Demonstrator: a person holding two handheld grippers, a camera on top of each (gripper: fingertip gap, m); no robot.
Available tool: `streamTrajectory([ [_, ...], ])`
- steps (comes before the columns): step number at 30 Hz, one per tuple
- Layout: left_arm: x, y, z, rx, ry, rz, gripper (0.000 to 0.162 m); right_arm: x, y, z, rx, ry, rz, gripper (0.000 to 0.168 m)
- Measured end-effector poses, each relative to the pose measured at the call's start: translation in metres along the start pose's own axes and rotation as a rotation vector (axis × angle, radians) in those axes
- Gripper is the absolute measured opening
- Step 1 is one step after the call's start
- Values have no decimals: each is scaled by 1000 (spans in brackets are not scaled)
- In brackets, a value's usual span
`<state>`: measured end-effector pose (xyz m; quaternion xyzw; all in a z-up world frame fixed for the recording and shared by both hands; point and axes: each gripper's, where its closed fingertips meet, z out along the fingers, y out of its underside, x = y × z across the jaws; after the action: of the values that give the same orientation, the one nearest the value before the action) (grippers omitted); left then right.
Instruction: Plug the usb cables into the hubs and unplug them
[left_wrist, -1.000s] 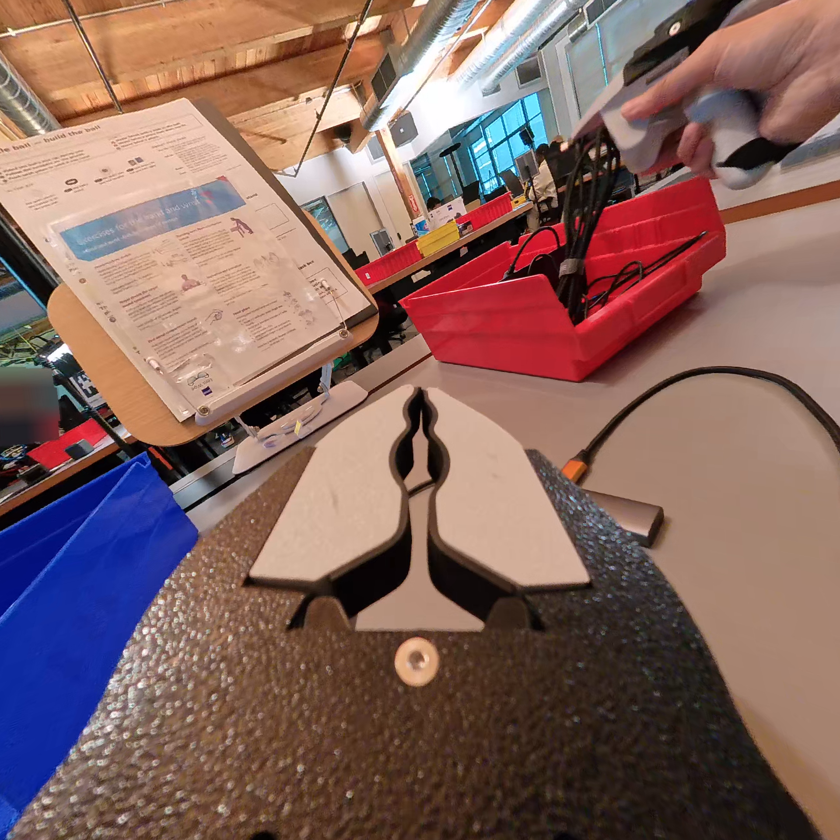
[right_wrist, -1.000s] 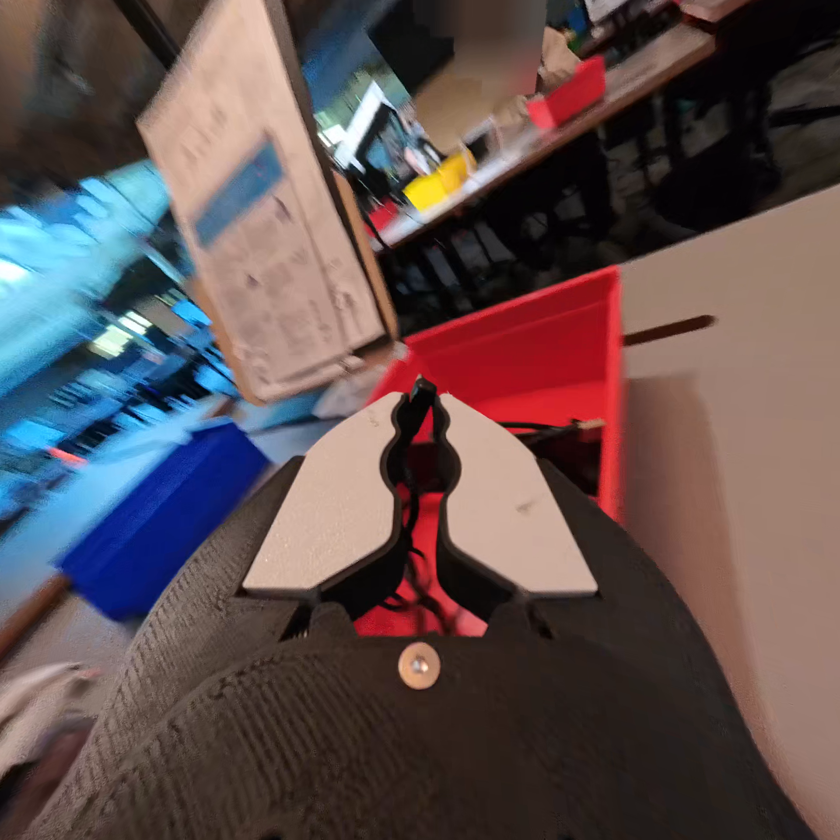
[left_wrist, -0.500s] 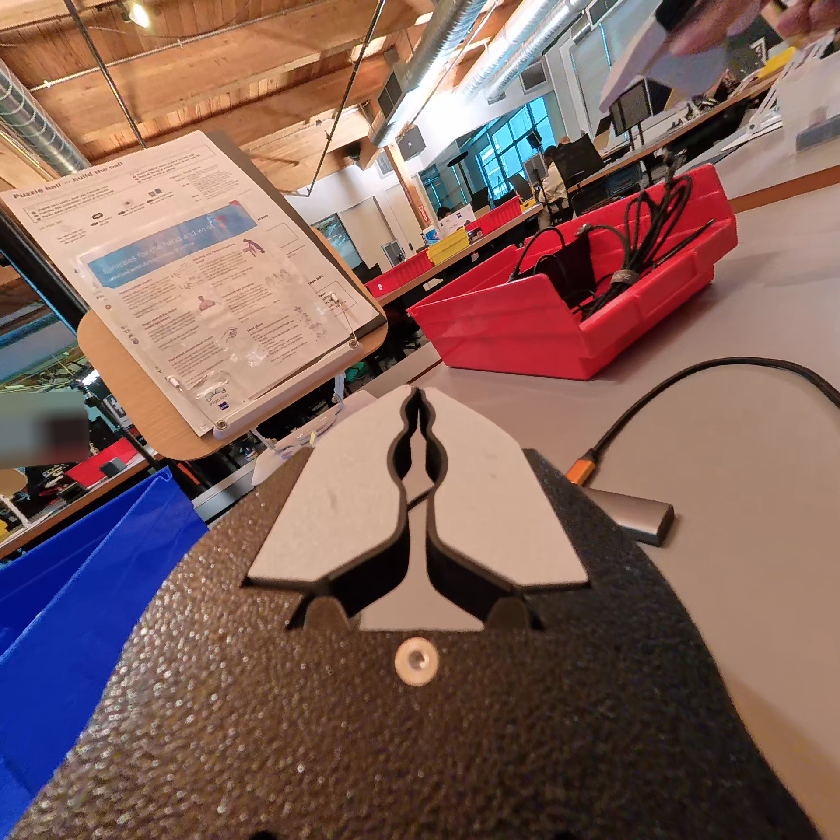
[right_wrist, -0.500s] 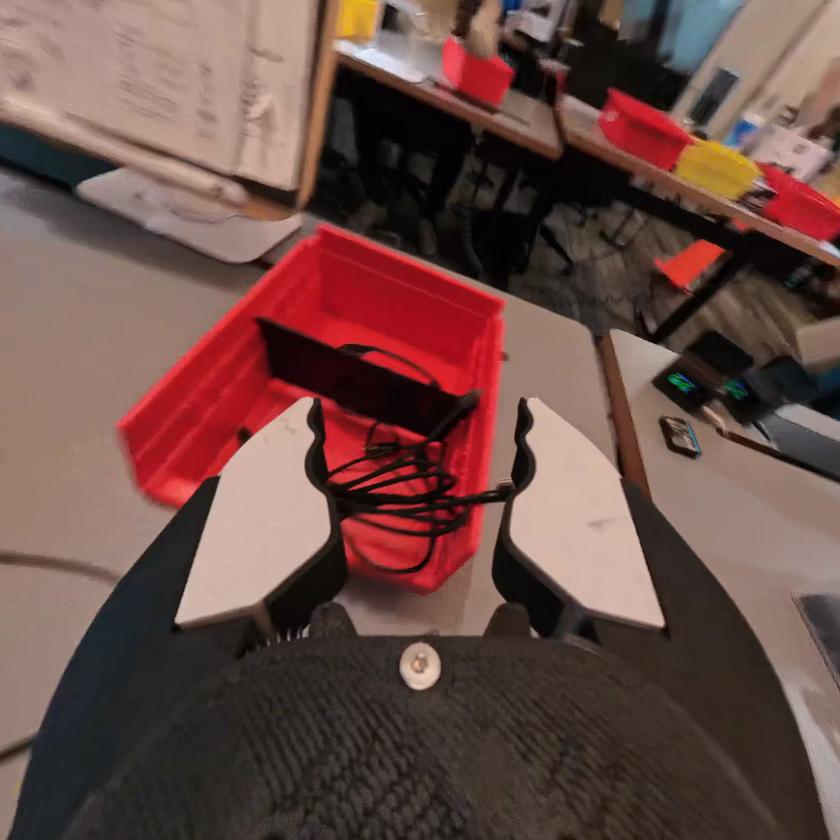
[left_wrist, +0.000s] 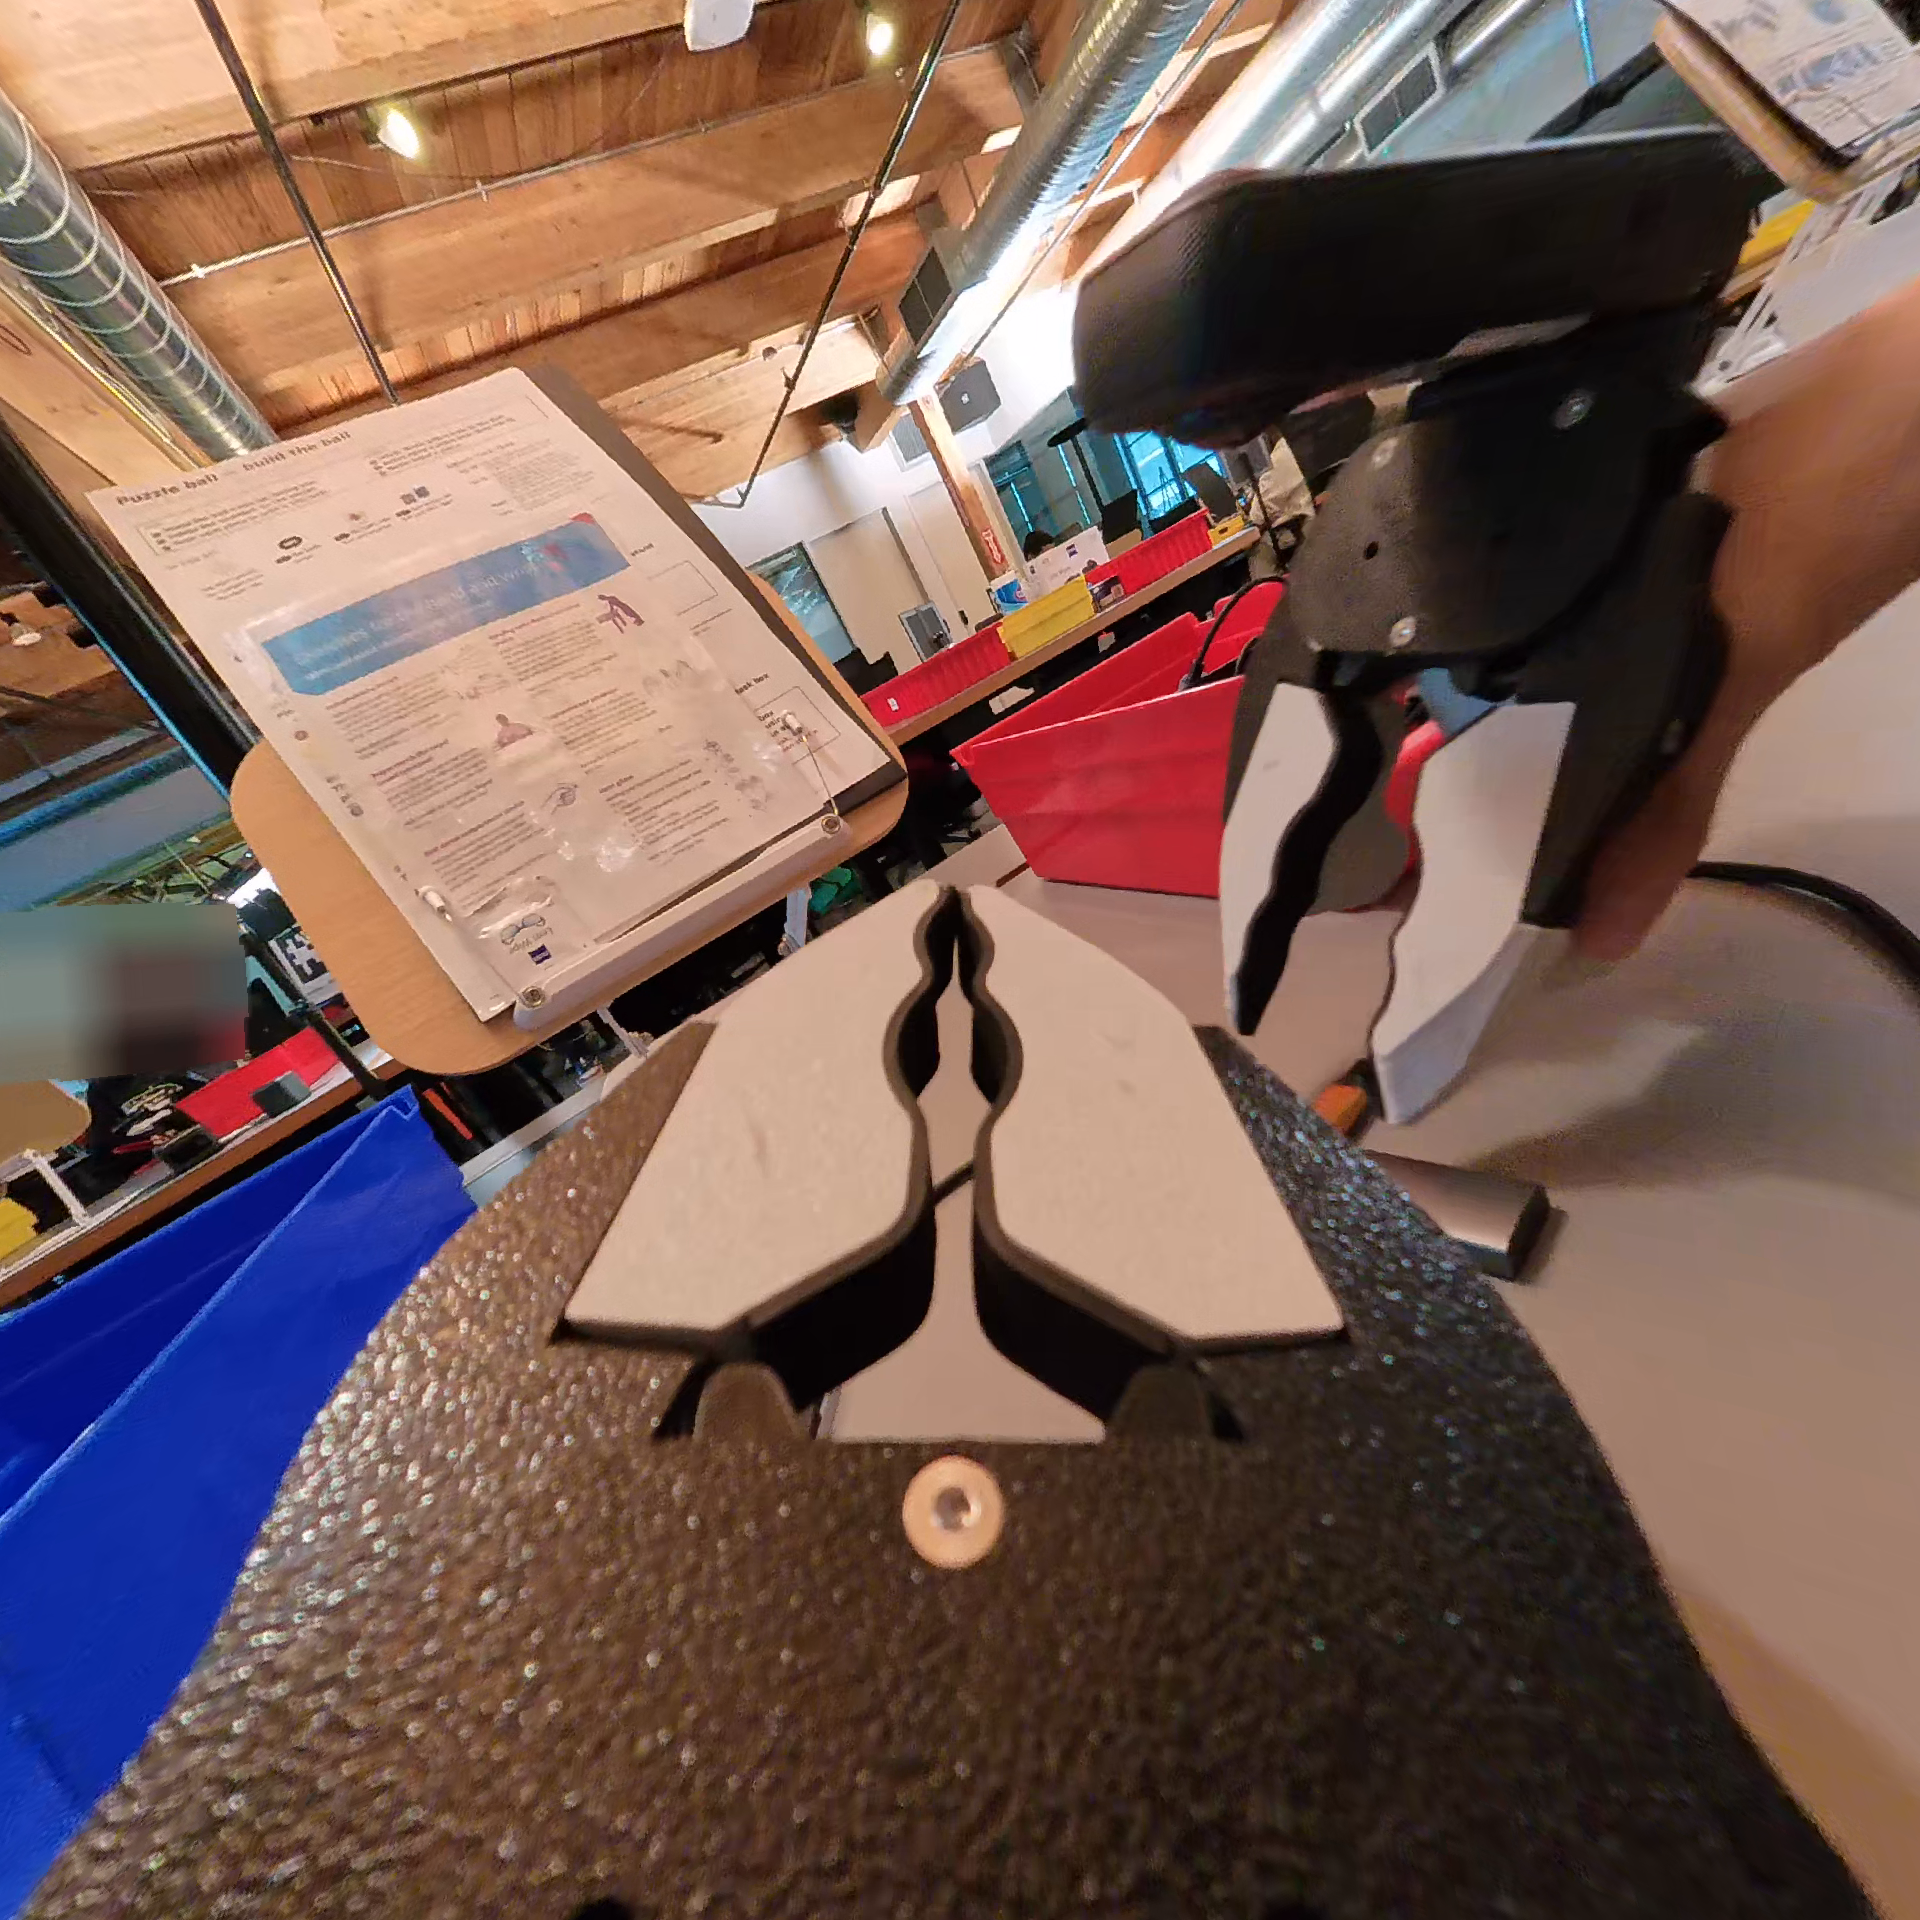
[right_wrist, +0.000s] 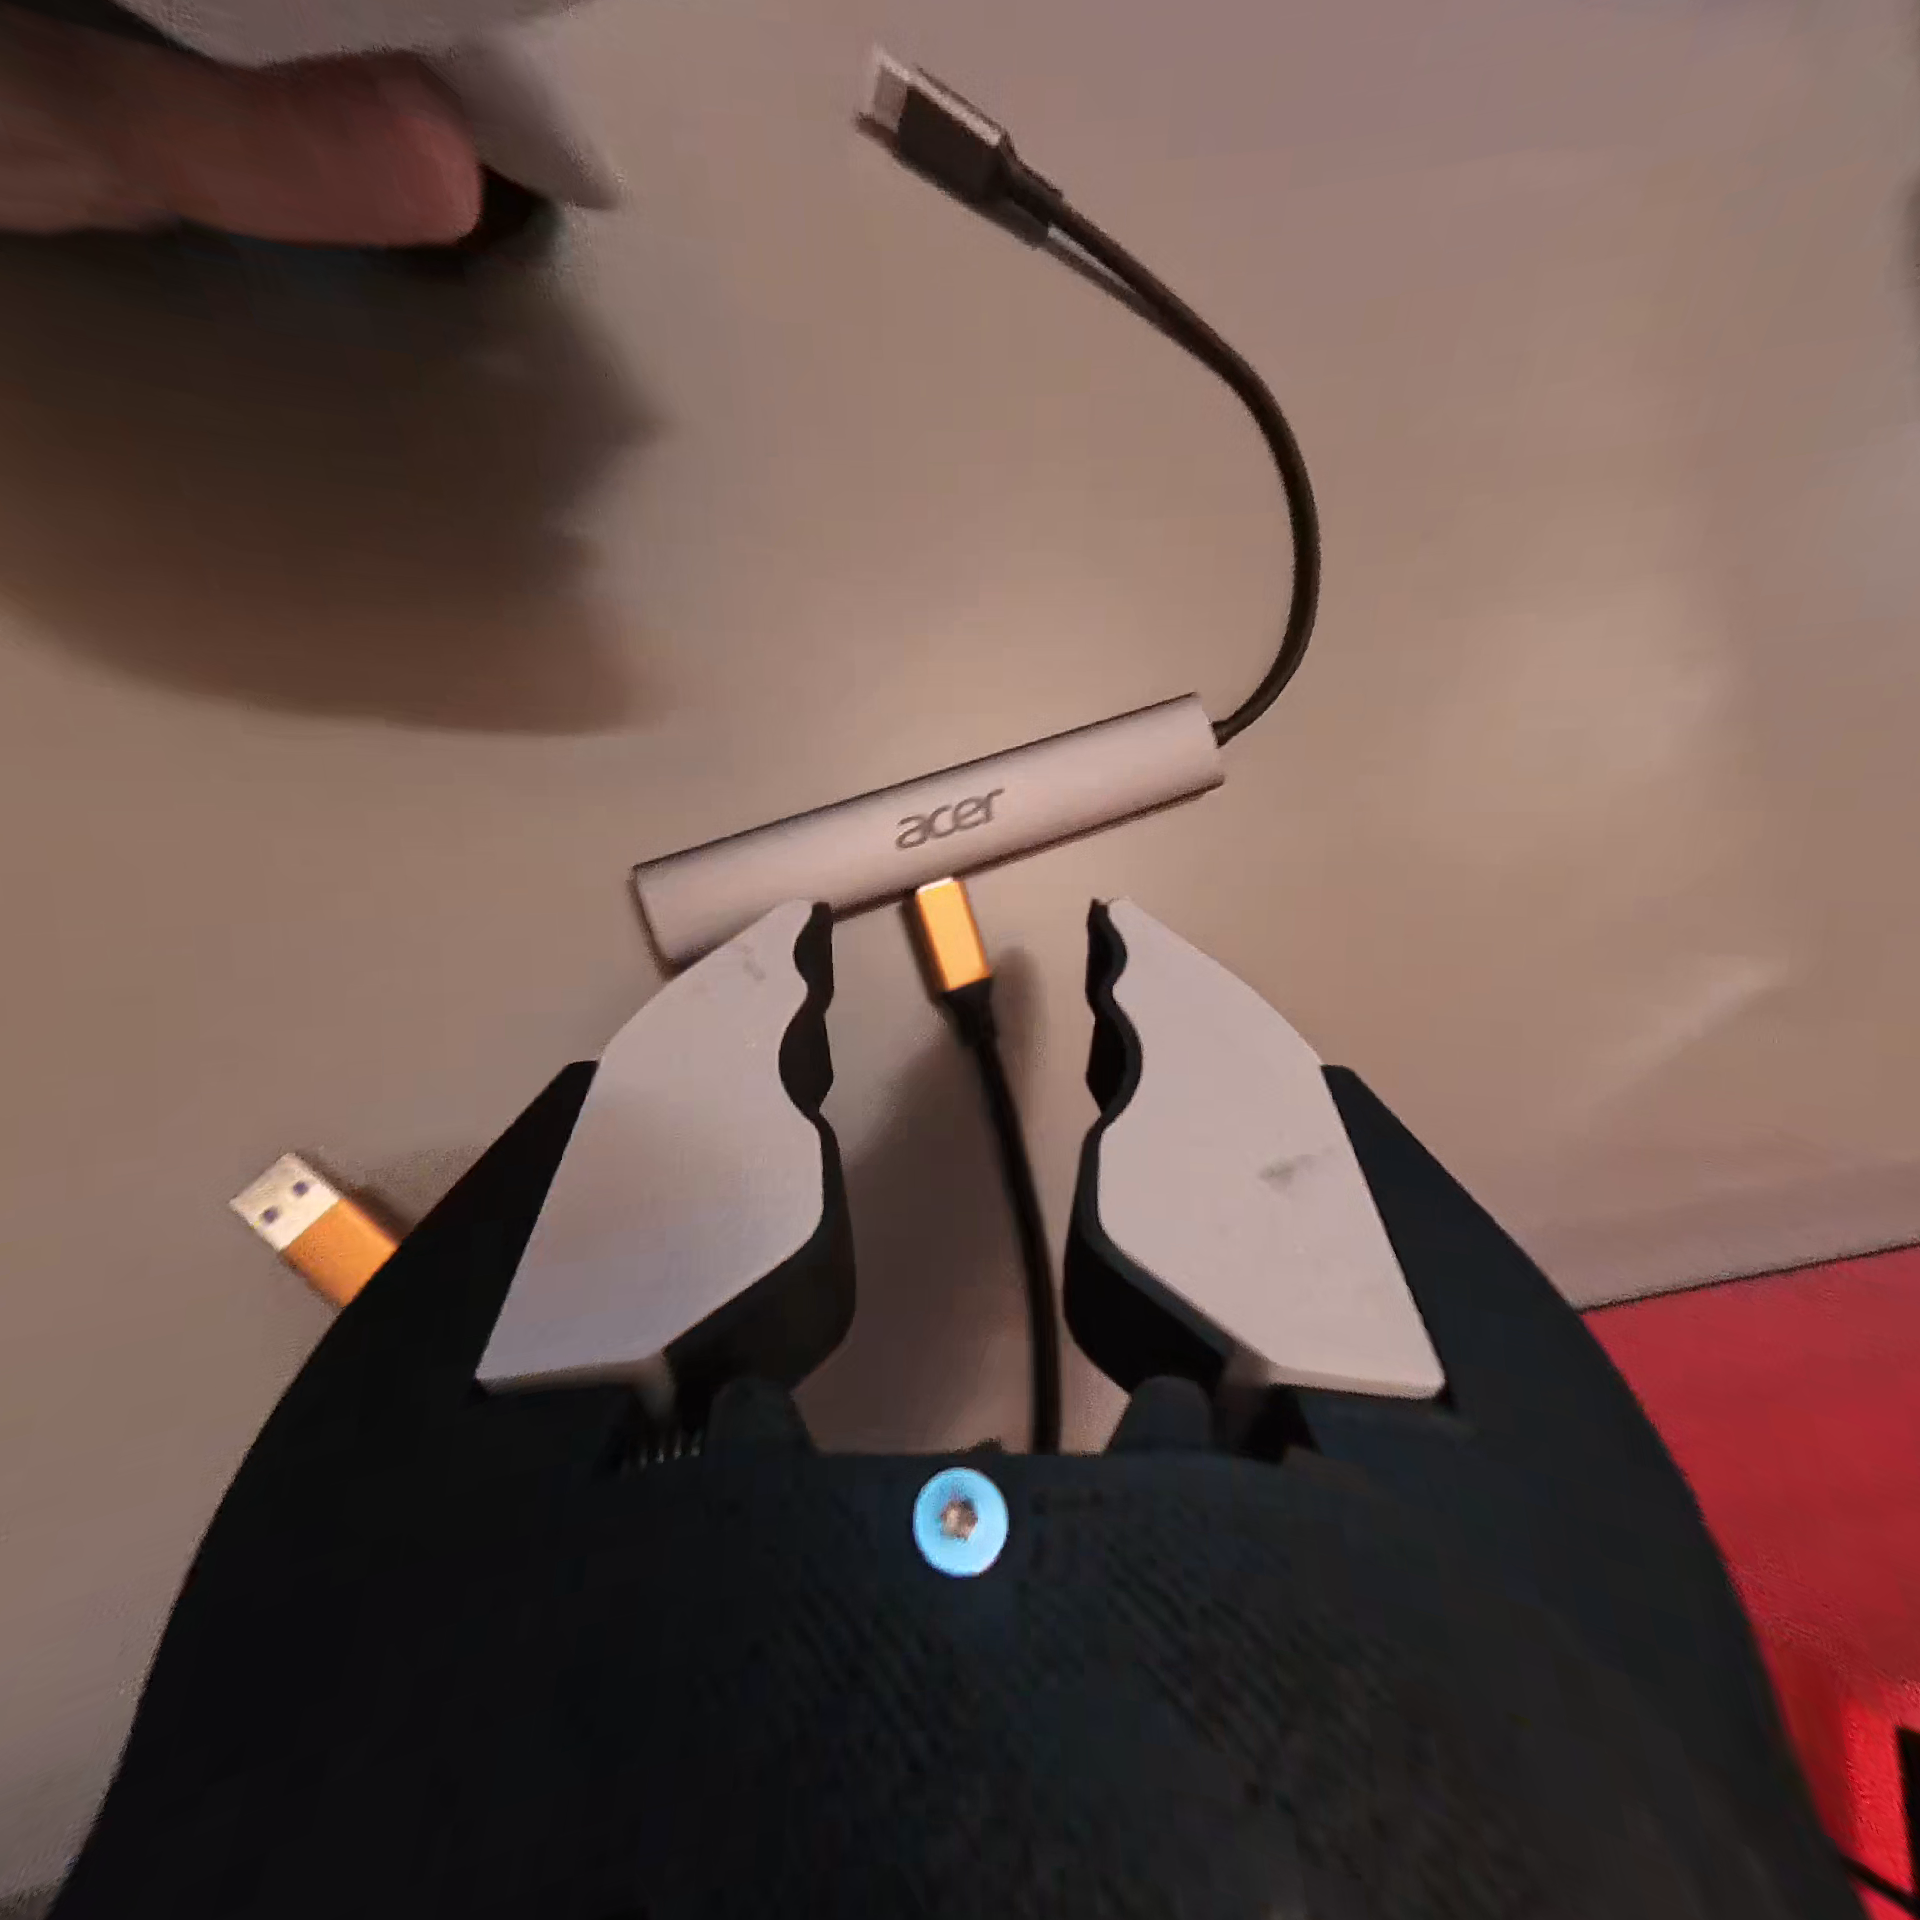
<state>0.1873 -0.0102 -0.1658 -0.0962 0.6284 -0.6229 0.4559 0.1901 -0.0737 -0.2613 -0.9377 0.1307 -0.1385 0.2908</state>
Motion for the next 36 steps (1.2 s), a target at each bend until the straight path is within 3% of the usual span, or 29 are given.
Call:
streamTrajectory([
  [1,-1,0,0,0,-4,0,0,4,-5,1,18,13,-10,47],
  [5,2,1,1,-7,2,16,0,29,-21,-2,-9,70,-28,49],
  [7,4,2,2,-12,9,34,0,37,-15,4,-131,7,236,50],
  [9,5,2,2,-11,9,42,0,32,-8,13,-256,-108,549,62],
  [12,1,2,0,-8,-4,30,0,24,-17,29,-246,-213,718,51],
  [15,-3,2,0,-6,-14,9,0,37,-10,39,-305,-108,711,32],
  [27,-1,-1,-2,6,-14,28,0,38,-16,45,-248,-127,745,22],
  [29,-1,-1,-3,9,-14,27,0,46,-31,37,-113,-139,770,0],
  [31,0,-1,-3,10,-11,28,0,59,-34,28,-66,-77,759,3],
  [33,0,-1,-3,6,-11,32,0,62,-12,22,-197,21,671,10],
  [36,-6,11,-1,-83,-18,32,0,41,-10,12,-199,-22,642,20],
])
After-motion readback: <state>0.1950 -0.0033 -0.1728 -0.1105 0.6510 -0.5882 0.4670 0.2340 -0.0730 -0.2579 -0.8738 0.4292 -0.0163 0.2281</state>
